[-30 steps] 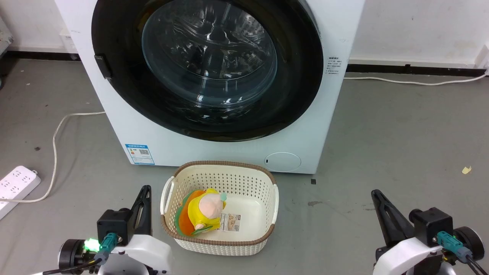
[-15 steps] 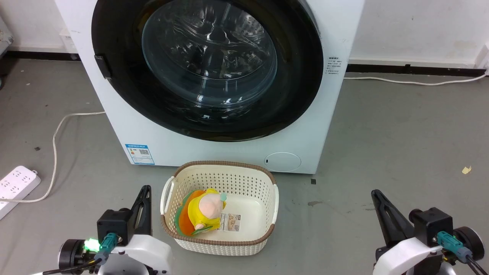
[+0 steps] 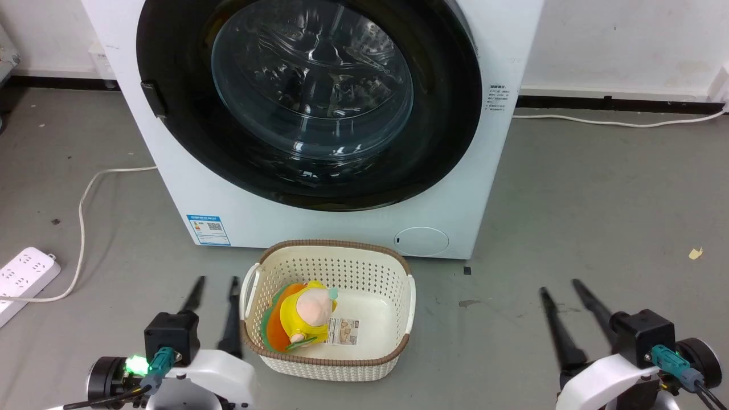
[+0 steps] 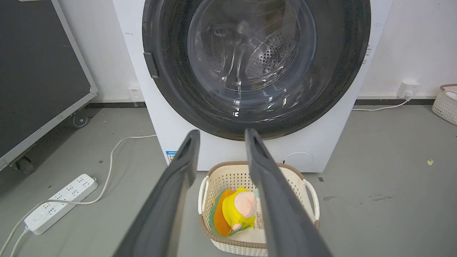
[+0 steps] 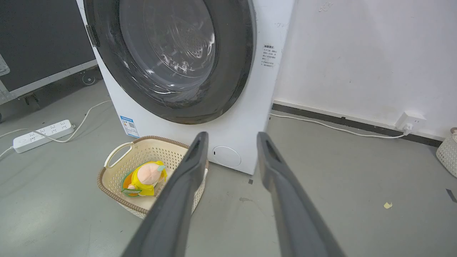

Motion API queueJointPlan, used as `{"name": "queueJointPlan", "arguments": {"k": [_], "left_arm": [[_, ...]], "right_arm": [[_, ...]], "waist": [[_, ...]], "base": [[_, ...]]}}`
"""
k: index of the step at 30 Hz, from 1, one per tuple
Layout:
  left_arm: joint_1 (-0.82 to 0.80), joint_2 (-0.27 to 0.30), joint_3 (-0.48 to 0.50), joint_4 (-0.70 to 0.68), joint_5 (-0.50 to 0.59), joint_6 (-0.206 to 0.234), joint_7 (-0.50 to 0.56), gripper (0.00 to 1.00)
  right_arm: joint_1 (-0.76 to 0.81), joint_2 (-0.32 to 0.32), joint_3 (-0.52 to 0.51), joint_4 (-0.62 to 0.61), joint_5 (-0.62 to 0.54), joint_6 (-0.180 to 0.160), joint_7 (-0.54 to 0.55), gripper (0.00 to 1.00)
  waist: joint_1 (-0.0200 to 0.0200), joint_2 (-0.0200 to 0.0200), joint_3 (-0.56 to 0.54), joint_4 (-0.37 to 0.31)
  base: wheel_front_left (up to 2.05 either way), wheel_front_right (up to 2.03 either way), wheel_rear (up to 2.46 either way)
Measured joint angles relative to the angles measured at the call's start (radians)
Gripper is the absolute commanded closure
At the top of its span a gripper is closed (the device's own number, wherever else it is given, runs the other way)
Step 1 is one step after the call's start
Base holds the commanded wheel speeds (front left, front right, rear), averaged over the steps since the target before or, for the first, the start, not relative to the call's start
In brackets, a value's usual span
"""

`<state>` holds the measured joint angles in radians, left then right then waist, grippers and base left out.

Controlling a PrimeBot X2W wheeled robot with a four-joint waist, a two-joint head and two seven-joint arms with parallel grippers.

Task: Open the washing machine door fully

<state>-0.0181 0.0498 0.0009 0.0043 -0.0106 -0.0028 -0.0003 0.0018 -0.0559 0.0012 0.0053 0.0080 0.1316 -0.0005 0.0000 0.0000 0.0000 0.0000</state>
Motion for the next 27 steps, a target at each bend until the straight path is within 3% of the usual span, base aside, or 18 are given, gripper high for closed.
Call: {"name": "queueJointPlan", "arguments": {"k": [27], "left_arm": [[-0.002, 0.0, -0.024, 0.004, -0.003, 0.008, -0.045, 0.0]], "right_arm": [[-0.008, 0.0, -0.01, 0.005, 0.039, 0.0, -0.045, 0.0]], "waist": [[0.0001, 0.0, 0.029, 0.003]], "base": [[0.0, 0.0, 0.0]]}}
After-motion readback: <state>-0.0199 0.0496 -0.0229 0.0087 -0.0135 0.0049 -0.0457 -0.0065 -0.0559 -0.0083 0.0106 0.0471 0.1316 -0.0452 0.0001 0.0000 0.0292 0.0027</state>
